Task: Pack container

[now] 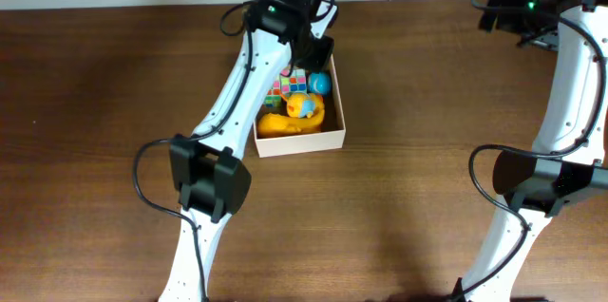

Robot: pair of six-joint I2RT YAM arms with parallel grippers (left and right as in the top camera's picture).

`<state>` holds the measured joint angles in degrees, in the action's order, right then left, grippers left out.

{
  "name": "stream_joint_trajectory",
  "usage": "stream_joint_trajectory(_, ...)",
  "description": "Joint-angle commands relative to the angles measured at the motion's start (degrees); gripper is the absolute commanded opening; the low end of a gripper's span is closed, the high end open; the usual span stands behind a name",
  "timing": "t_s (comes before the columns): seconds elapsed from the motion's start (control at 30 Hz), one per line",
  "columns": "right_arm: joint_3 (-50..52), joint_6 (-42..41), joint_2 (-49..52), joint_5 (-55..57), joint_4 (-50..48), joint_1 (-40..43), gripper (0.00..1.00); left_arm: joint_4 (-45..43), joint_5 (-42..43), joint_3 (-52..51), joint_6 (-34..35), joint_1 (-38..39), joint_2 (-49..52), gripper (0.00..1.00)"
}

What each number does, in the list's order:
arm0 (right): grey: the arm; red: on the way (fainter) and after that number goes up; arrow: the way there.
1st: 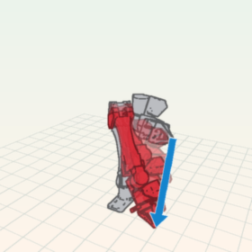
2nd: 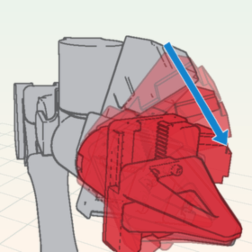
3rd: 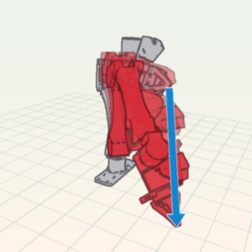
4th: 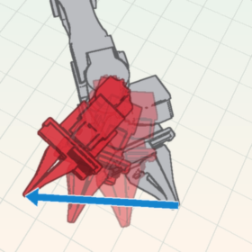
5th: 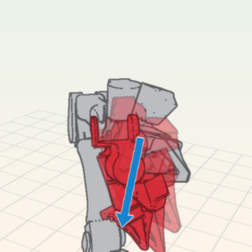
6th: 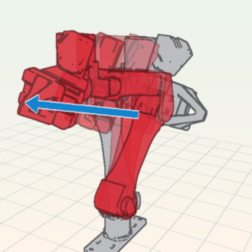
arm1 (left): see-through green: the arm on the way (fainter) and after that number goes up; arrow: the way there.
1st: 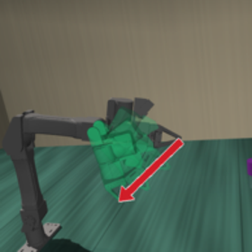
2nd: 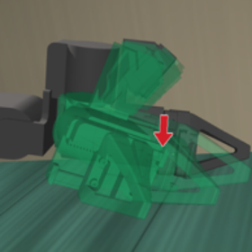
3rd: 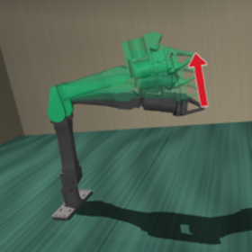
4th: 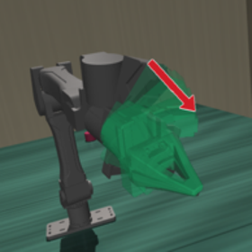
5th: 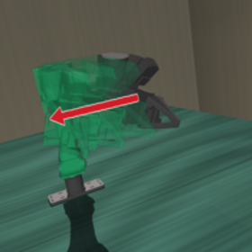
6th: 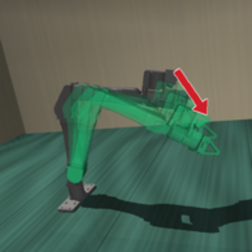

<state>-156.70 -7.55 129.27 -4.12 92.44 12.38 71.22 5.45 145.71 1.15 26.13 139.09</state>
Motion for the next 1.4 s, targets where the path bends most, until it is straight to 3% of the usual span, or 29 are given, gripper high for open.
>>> stream_joint_trajectory(0.0, -0.85, -0.46, -1.53, -0.17, -0.04, 0.02, 0.99, 3.26, -2.6, 4.79, 0.13, -0.04, 0.17, 0.32)
stream_joint_trajectory(0.37, -0.85, -0.46, -1.53, -0.17, -0.04, 0.02, 0.99, 13.11, -5.25, 14.19, 0.22, -2.99, -0.28, 0.31)
stream_joint_trajectory(0.67, -0.85, -0.46, -1.53, -0.17, -0.04, 0.02, 0.99, 21.05, -3.91, 23.89, 7.69, -11.04, -0.74, 0.32)
stream_joint_trajectory(0.8, -0.85, -0.46, -1.53, -0.17, -0.04, 0.02, 0.99, 22.58, 1.31, 25.03, 7.89, -14.84, -0.79, 0.46)
stream_joint_trajectory(0.97, -0.85, -0.46, -1.53, -0.17, -0.04, 0.02, 0.99, 25.33, 2.47, 25.03, 7.91, -15.41, -0.79, 0.72)
stream_joint_trajectory(1.0, -0.85, -0.46, -1.53, -0.17, -0.04, 0.02, 0.99, 25.46, 2.49, 25.03, 7.91, -15.37, -0.79, 0.99)
stream_joint_trajectory(1.37, -0.85, -0.46, -1.53, -0.17, -0.04, 0.02, 0.99, 25.46, 1.49, 25.03, 7.8, -15.32, -0.79, 0.99)
